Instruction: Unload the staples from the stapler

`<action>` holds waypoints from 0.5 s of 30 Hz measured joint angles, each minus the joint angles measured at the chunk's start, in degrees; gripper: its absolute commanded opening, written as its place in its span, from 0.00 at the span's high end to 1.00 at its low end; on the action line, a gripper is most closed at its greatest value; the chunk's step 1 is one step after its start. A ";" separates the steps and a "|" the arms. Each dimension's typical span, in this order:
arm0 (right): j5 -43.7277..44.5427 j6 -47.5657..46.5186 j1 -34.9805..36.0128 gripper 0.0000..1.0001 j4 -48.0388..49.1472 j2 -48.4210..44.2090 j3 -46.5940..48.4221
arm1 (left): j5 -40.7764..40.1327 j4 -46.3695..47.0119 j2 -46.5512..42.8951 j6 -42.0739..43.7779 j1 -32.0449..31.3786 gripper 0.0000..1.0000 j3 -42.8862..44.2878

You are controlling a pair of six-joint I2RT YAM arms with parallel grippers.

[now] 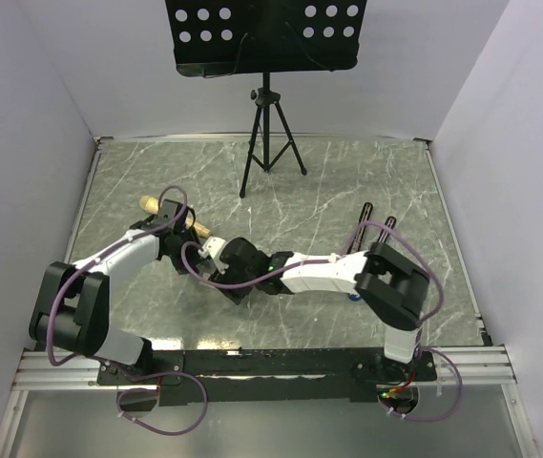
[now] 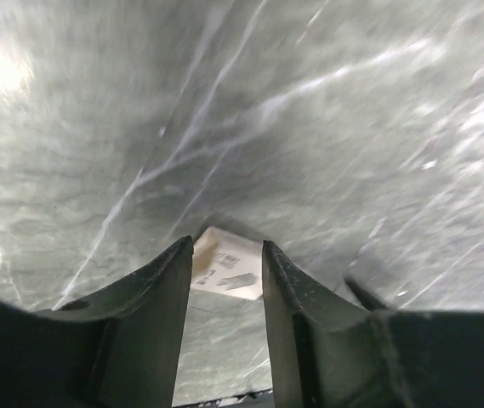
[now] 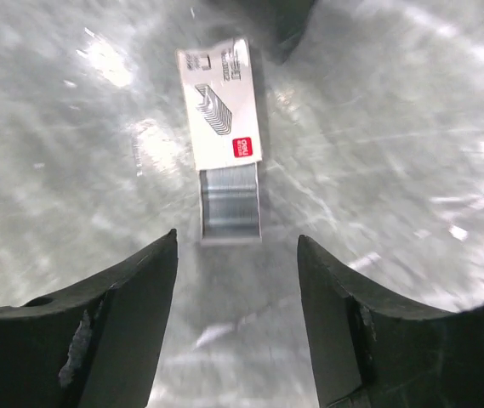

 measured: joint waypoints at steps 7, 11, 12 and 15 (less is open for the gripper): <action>1.60 3.63 0.00 0.37 1.73 -7.91 -3.04 | -4.87 -3.06 0.13 2.49 0.02 0.77 5.20; 3.50 6.93 0.20 0.36 2.10 -8.02 -6.43 | -6.62 -4.57 1.51 4.02 0.11 0.87 5.81; 3.87 7.34 0.26 0.36 2.08 -8.00 -6.99 | -6.58 -4.63 1.81 4.07 0.13 0.89 5.68; 5.27 8.83 0.44 0.36 1.99 -7.41 -7.93 | -5.77 -3.63 2.27 4.11 0.17 0.94 3.87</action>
